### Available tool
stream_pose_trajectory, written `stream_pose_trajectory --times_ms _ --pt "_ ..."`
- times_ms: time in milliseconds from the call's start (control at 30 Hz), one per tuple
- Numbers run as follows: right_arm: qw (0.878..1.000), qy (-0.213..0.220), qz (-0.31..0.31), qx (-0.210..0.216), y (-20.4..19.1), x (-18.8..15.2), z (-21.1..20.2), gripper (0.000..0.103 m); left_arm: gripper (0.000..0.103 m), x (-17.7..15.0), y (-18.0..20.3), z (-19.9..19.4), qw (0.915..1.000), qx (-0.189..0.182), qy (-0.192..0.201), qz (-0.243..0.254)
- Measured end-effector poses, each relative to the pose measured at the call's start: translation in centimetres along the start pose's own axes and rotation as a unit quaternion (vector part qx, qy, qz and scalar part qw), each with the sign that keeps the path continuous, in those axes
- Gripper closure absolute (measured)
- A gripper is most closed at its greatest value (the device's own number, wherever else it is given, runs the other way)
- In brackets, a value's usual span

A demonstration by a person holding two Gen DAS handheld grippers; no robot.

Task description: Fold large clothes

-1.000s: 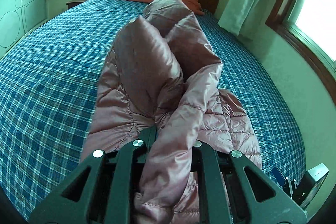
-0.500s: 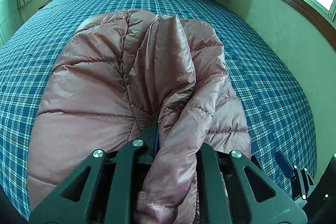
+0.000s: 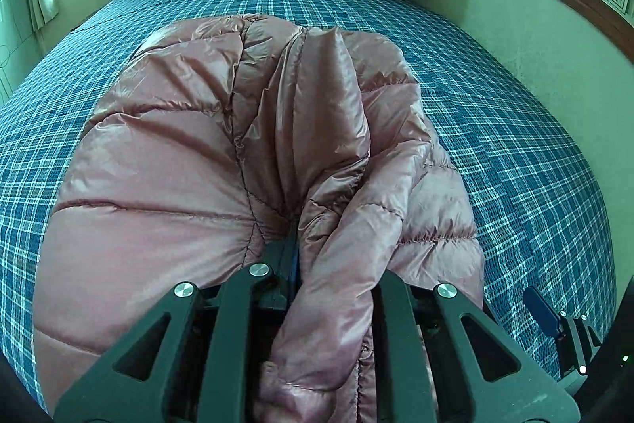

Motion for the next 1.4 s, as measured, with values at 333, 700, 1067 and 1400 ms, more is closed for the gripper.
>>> stream_pose_trajectory --times_ms 333,700,1067,1400 --pt "1.0 0.002 0.015 0.003 1.3 0.6 -0.5 0.048 0.052 0.0 0.9 -7.6 0.9904 -0.127 0.034 -0.043" --pt "0.998 0.015 0.046 0.043 0.9 2.0 -4.1 0.048 0.042 -2.0 -16.6 -10.6 0.9604 -0.073 0.102 -0.249" --pt "0.963 -0.04 0.14 0.225 -6.6 5.0 -3.6 0.033 0.042 -7.9 -21.9 -3.5 0.8842 -0.167 0.061 -0.432" --pt "0.931 -0.107 0.144 0.317 -13.7 5.3 -0.4 0.087 0.041 -7.4 -19.8 -1.8 0.8743 -0.205 0.051 -0.437"
Point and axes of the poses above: each gripper's, at about its wrist camera, not at the fingertips, and z roughly the way its jaws point, y to its right, x to its top, the point moved 10 cm from there along z, roughly the way its jaws point, and after that the axes turned 13 degrees about z, right-handed, at the moved point
